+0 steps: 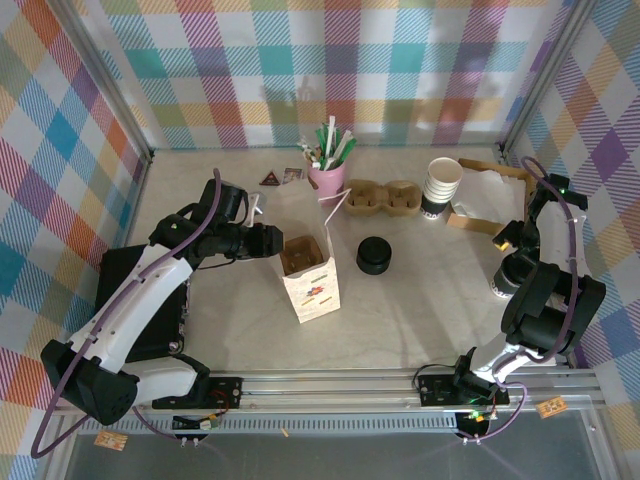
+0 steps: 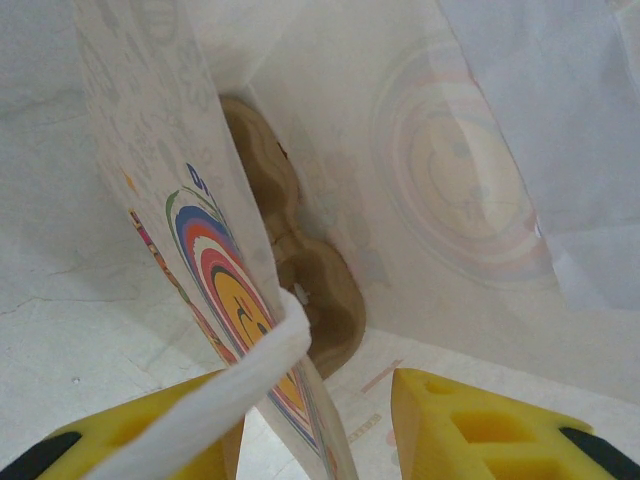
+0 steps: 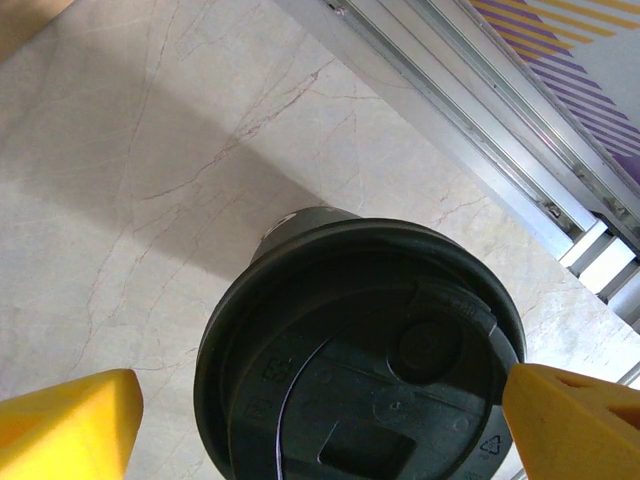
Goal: Pack the takeout coffee
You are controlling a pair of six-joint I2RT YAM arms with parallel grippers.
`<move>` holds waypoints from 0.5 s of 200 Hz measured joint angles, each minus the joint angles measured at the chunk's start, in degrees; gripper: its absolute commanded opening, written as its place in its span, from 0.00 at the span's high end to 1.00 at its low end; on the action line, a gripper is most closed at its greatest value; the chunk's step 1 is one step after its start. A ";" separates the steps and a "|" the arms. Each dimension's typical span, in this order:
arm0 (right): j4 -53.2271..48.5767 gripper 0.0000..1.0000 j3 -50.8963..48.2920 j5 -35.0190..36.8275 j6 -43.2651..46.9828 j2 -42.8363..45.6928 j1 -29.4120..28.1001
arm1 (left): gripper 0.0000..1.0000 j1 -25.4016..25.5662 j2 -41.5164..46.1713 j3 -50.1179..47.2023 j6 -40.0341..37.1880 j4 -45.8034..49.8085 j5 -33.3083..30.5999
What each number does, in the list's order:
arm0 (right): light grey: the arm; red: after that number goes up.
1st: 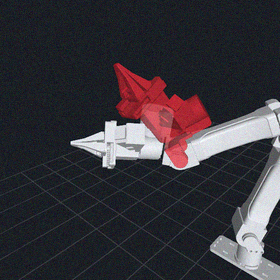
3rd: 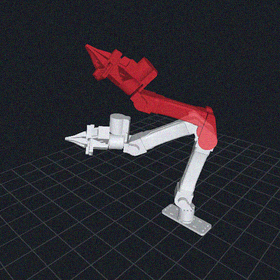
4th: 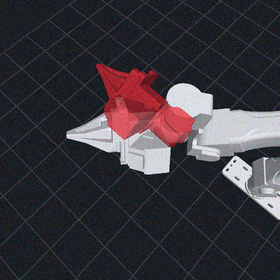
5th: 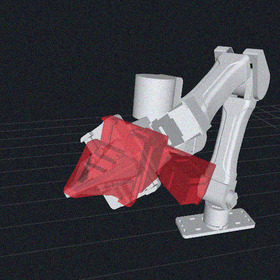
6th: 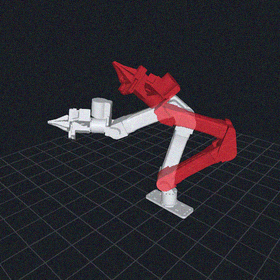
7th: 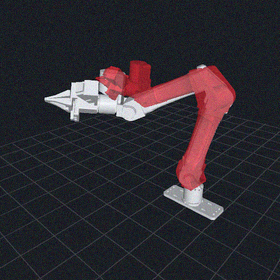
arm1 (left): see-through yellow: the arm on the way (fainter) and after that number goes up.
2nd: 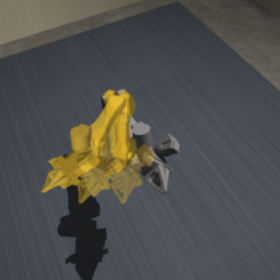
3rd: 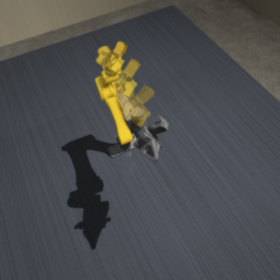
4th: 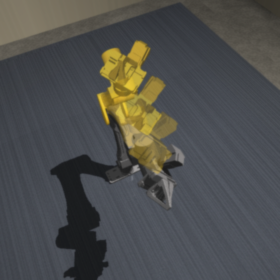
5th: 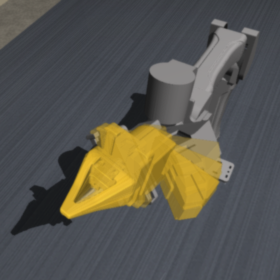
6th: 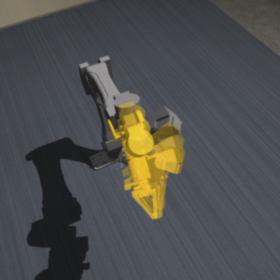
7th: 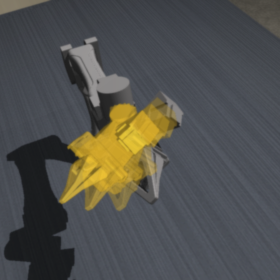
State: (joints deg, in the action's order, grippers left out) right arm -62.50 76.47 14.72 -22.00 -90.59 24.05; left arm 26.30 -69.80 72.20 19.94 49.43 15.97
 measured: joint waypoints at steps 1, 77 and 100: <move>0.00 0.07 0.00 0.00 0.02 0.00 0.00 | 0.57 0.00 0.00 0.00 0.00 0.00 0.00; -0.17 0.04 -0.42 -0.48 0.44 1.07 0.00 | 0.57 0.00 0.02 0.00 0.00 0.00 0.02; -0.26 0.04 -0.42 -0.48 0.63 1.18 0.00 | 0.57 0.00 0.07 0.00 0.00 0.00 0.04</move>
State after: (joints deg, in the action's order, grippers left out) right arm -62.76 76.05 14.24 -21.37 -89.41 24.05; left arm 26.30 -69.73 72.20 19.94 49.43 16.01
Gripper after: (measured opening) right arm 0.959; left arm 0.427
